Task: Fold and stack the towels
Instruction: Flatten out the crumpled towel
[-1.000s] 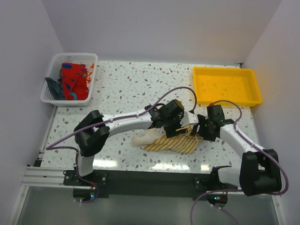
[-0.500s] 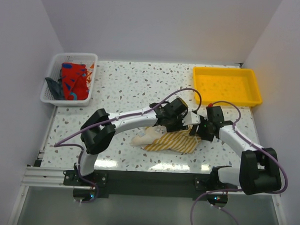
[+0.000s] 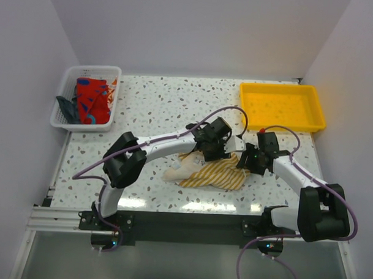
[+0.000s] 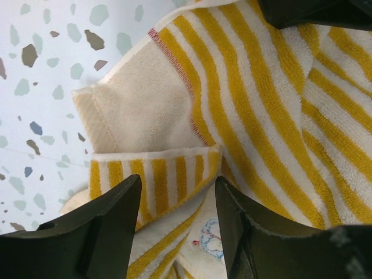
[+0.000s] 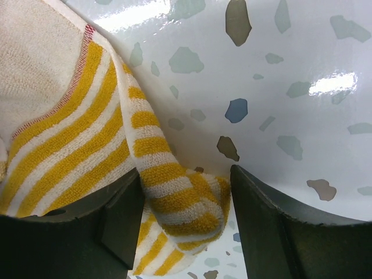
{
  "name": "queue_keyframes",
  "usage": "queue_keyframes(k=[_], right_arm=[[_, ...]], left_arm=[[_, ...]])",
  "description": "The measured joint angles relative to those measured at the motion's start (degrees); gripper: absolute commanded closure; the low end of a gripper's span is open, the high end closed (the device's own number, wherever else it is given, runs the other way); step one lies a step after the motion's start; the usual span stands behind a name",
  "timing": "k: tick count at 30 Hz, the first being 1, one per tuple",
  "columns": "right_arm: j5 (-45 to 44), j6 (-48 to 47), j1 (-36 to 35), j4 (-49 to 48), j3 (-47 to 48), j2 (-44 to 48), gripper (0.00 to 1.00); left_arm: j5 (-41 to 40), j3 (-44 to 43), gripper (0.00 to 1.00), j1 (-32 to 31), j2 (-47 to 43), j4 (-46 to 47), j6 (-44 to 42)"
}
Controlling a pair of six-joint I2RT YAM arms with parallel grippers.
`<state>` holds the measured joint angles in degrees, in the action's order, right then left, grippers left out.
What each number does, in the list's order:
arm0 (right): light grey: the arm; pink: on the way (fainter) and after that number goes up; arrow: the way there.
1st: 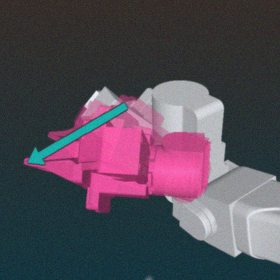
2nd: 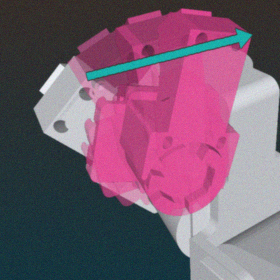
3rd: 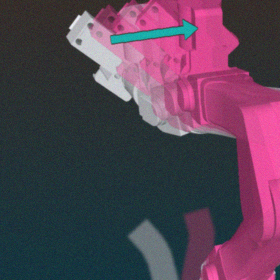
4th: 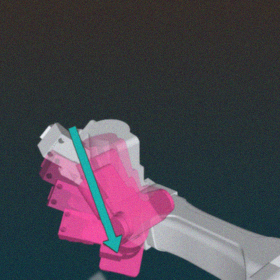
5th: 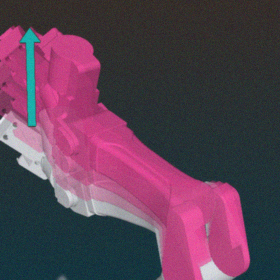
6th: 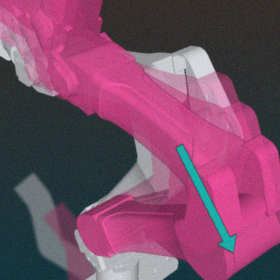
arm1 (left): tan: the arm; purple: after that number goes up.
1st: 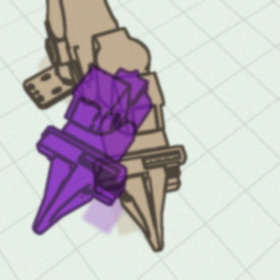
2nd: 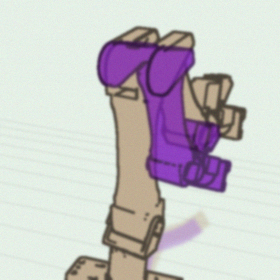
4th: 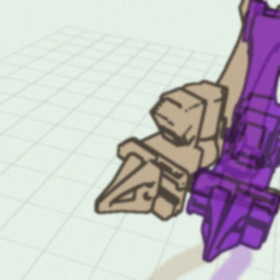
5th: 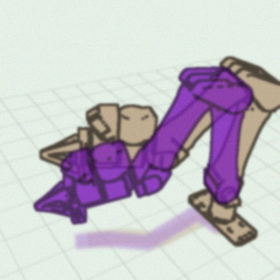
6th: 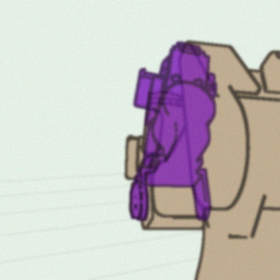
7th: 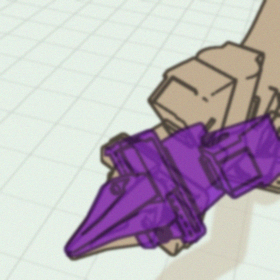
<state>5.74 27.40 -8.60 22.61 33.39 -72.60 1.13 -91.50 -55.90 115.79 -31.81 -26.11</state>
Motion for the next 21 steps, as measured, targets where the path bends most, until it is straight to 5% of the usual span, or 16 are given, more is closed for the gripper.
queue_keyframes(k=[5, 12, 21], right_arm=[[-0.02, -0.02, 0.0, -0.02, -0.04, 0.02, 0.39], [-0.04, -0.04, 0.0, -0.52, -0.33, 0.07, 0.46], [-0.37, 0.0, 0.0, -0.81, -1.03, 0.68, 0.51]], left_arm=[[1.88, -0.66, 0.44, -0.07, 2.12, -0.74, 0.0], [2.29, -0.96, 1.0, -0.11, 2.49, -0.94, 0.02], [-0.2, -0.85, 1.0, 4.57, -1.2, 0.2, 8.31]])
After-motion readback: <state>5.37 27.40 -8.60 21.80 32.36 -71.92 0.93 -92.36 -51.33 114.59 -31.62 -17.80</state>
